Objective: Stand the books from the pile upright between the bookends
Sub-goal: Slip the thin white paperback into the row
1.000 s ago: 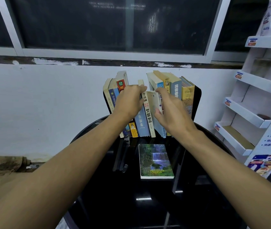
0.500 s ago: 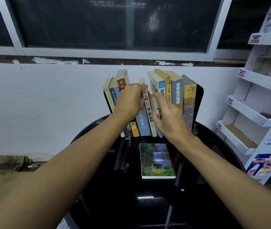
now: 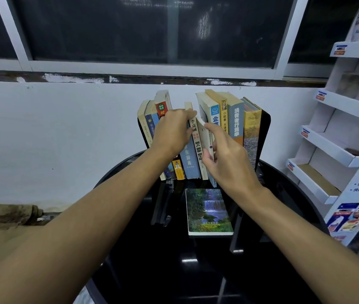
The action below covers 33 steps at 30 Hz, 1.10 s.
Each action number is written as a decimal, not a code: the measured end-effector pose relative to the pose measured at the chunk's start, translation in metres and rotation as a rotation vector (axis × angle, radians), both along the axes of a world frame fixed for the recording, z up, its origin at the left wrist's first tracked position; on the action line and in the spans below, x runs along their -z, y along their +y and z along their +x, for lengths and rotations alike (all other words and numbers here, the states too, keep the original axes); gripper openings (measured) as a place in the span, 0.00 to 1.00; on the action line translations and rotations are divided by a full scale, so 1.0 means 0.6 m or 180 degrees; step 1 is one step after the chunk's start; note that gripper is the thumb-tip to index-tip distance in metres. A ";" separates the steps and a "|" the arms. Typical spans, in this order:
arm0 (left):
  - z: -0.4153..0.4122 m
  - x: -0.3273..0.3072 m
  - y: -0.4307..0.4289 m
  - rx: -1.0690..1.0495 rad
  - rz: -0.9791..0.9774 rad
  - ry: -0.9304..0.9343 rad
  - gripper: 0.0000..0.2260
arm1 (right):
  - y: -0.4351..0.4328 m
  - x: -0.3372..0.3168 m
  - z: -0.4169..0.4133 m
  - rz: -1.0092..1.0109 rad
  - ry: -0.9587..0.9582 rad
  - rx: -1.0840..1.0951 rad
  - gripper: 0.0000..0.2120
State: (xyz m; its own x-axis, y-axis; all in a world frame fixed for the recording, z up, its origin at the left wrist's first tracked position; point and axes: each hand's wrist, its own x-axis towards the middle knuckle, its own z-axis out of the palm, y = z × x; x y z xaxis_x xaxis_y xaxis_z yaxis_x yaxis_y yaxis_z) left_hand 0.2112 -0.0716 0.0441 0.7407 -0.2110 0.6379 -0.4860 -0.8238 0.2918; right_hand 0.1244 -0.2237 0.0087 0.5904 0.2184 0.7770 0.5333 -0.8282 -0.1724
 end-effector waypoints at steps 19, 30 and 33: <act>0.011 0.005 0.001 -0.0037 -0.0074 -0.0020 0.22 | -0.007 0.029 0.086 0.0412 0.0295 0.0098 0.25; 0.010 0.004 0.001 -0.0060 -0.0002 -0.0021 0.22 | -0.024 0.060 0.093 0.0141 0.0725 -0.0108 0.26; 0.010 0.005 0.001 -0.0071 -0.0009 -0.0008 0.22 | -0.032 0.053 0.092 -0.0066 0.0859 -0.0152 0.27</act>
State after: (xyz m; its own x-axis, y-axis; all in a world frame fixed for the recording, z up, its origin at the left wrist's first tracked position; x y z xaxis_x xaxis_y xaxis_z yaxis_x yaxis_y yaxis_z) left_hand 0.2170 -0.0711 0.0413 0.7435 -0.1926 0.6404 -0.4684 -0.8336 0.2930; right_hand 0.1797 -0.2429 -0.0233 0.7641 0.2651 0.5881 0.5089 -0.8080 -0.2970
